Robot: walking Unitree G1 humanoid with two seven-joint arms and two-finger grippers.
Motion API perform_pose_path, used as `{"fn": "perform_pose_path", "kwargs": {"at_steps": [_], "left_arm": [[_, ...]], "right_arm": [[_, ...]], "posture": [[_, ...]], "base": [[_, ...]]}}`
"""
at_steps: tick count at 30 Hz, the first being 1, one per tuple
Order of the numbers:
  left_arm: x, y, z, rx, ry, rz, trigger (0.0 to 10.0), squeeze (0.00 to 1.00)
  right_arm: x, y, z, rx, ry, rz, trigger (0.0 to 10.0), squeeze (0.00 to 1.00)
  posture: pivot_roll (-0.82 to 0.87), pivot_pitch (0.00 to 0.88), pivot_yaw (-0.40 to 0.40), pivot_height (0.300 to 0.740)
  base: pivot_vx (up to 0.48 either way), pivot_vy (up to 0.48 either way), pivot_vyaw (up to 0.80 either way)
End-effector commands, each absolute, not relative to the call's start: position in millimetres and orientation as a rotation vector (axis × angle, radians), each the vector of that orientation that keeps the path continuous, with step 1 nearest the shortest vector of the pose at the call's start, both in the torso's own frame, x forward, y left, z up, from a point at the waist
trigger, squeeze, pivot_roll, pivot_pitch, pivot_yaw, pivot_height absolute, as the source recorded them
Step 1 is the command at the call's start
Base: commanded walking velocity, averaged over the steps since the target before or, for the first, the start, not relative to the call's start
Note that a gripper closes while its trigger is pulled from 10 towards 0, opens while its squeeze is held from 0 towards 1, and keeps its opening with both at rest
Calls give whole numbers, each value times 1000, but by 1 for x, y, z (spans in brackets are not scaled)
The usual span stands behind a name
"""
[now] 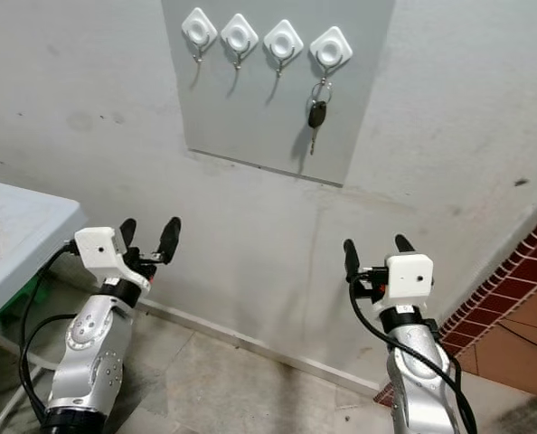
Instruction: Hang keys on a hook
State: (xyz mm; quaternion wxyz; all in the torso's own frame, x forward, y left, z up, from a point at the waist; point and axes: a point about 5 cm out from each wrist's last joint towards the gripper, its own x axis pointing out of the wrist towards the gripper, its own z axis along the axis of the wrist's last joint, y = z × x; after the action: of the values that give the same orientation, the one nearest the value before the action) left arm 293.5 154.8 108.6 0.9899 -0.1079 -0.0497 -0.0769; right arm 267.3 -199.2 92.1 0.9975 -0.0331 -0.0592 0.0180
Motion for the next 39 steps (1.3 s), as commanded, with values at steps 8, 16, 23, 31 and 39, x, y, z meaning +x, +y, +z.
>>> {"fn": "perform_pose_path", "kwargs": {"at_steps": [8,16,23,31,39], "left_arm": [[296,154,109,-214,-92,-146,10000,0],[296,155,110,-212,-92,-134,10000,0],[297,154,109,-222,-76,-124,10000,0],[296,153,108,-213,-75,-134,10000,0],[295,153,108,-203,-73,-132,10000,0]], "right_arm": [[274,-196,101,-81,-139,50,10000,0],[273,-194,100,-85,-135,55,10000,0],[273,-196,100,-90,-133,55,10000,0],[271,-196,100,-93,-134,59,10000,0],[271,-197,101,-97,-135,66,10000,0]], "posture": [[-20,0,-26,740],[-18,0,-27,740],[-20,0,-27,740],[-22,0,-28,740],[-19,0,-33,740]], "base": [[0,281,794],[0,0,794],[0,0,794],[0,0,794],[0,0,794]]}}
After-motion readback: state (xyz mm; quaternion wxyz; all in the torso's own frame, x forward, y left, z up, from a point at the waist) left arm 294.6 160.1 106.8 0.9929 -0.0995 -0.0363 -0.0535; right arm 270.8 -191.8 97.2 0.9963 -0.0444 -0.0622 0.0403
